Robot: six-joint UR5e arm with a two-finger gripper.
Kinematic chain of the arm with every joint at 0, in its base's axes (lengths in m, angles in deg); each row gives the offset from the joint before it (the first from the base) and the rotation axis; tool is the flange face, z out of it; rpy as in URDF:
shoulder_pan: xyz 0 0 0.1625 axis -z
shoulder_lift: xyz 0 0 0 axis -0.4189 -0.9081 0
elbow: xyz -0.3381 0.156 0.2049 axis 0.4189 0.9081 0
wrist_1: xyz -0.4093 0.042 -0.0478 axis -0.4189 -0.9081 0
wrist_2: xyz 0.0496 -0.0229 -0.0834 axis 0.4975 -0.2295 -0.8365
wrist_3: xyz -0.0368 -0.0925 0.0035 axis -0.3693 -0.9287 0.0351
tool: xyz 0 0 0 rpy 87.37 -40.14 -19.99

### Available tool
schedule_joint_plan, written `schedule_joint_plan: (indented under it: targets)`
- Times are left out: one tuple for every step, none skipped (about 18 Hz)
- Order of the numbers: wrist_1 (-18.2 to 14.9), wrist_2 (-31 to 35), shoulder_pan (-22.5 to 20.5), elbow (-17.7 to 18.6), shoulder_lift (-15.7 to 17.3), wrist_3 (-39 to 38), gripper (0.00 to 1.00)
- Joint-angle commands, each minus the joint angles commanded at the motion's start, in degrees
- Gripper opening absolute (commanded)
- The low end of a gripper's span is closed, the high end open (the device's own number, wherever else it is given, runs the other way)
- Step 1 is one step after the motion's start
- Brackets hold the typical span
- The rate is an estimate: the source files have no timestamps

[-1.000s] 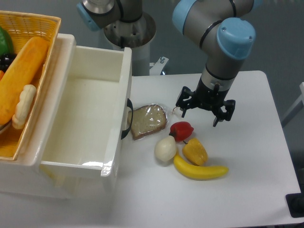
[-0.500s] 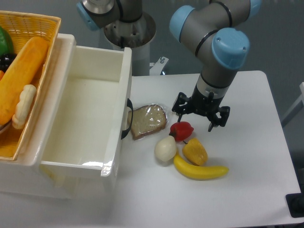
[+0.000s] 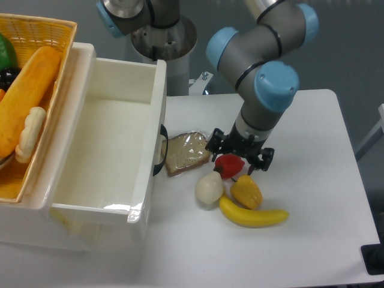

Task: Pick up the pear
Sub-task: 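Lower the gripper down around the white pear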

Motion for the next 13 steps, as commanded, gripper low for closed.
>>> schedule_joint_plan:
  targets:
    - [0.09, 0.00, 0.52, -0.09, -0.70, 0.09, 1.00]
    - [0.52, 0.09, 0.97, -0.09, -1.50, 0.09, 1.00]
    - [1.05, 0.09, 1.06, 0.00, -2.11, 0.00, 1.00]
    - [1.14, 0.09, 1.41, 0.00, -2.64, 0.00, 1.00]
    - [1.32, 0.17, 1.76, 0.00, -3.08, 0.09, 1.00]
    - [1.41, 0.18, 1.76, 0.00, -3.61, 0.09, 1.00]
    - [1.58, 0.18, 1.76, 0.00, -3.79, 0.09, 1.00]
    - [1.58, 0.18, 1.76, 0.00, -3.88, 0.18, 1.00]
    - [1.58, 0.09, 1.76, 0.00, -4.22, 0.26, 1.00]
    - [1.67, 0.17, 1.76, 0.00, -4.40, 0.26, 1.00]
    - [1.67, 0.18, 1.76, -0.09, -4.84, 0.26, 1.00]
    - [1.84, 0.18, 1.85, -0.09, -5.10, 0.26, 1.00]
    - [2.11, 0.18, 1.85, 0.00, -5.28, 0.26, 1.00]
